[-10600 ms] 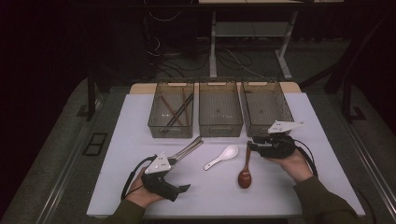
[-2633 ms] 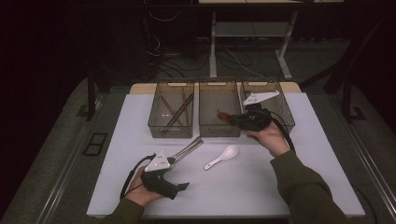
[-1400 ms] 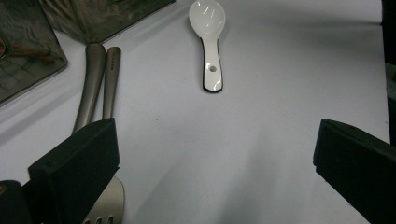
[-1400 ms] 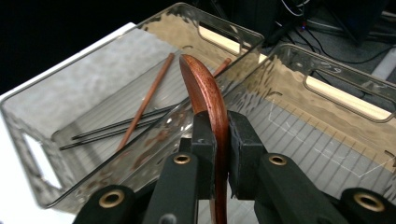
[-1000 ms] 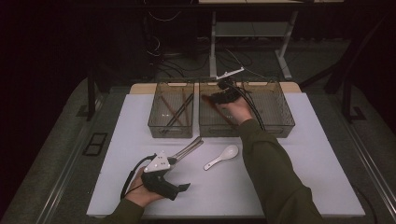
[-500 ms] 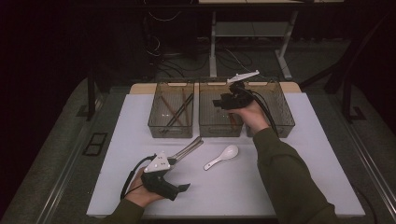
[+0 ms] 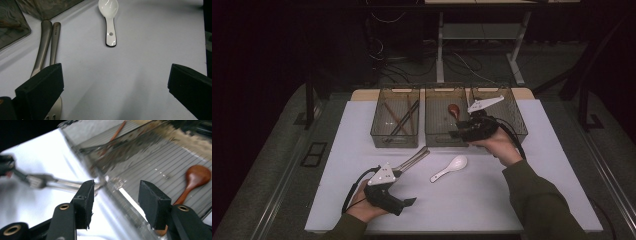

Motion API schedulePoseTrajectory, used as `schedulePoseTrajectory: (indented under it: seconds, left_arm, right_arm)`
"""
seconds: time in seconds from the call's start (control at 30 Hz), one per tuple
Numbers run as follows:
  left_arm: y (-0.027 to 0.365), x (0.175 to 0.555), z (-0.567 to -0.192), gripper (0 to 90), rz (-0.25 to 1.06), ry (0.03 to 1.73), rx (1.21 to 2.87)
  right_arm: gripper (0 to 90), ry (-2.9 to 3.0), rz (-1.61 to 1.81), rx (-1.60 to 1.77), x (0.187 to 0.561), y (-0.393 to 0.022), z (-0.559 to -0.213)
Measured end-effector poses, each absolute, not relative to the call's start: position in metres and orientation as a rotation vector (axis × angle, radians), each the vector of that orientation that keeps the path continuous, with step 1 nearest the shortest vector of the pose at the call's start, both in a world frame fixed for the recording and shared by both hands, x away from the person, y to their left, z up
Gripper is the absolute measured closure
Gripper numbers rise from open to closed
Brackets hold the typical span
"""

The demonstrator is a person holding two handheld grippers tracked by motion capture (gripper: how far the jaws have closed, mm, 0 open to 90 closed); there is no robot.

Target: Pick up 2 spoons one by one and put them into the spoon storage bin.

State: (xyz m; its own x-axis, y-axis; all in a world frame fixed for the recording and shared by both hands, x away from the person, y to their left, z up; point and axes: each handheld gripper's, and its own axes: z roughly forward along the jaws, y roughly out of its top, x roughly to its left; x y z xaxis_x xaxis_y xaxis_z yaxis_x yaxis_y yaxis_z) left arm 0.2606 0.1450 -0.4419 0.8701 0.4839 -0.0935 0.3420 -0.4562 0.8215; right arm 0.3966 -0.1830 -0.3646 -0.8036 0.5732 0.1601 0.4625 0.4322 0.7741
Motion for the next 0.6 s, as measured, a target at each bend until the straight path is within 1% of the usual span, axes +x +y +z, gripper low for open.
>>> schedulePoseTrajectory:
  seconds: [0.27, 0.47, 0.6]
  left_arm:
    - [0.144, 0.260, -0.442, 0.0, 0.189, 0.598, 2.092]
    - [0.143, 0.260, -0.442, 0.0, 0.189, 0.594, 2.095]
    - [0.144, 0.260, -0.442, 0.0, 0.191, 0.591, 2.094]
  right_arm:
    - [45.8, 2.616, 1.258, 0.896, 0.371, -0.193, -0.385]
    - [46.0, 2.654, 1.191, 0.956, 0.371, -0.200, -0.410]
    - [50.2, 2.688, 1.152, 0.990, 0.374, -0.201, -0.425]
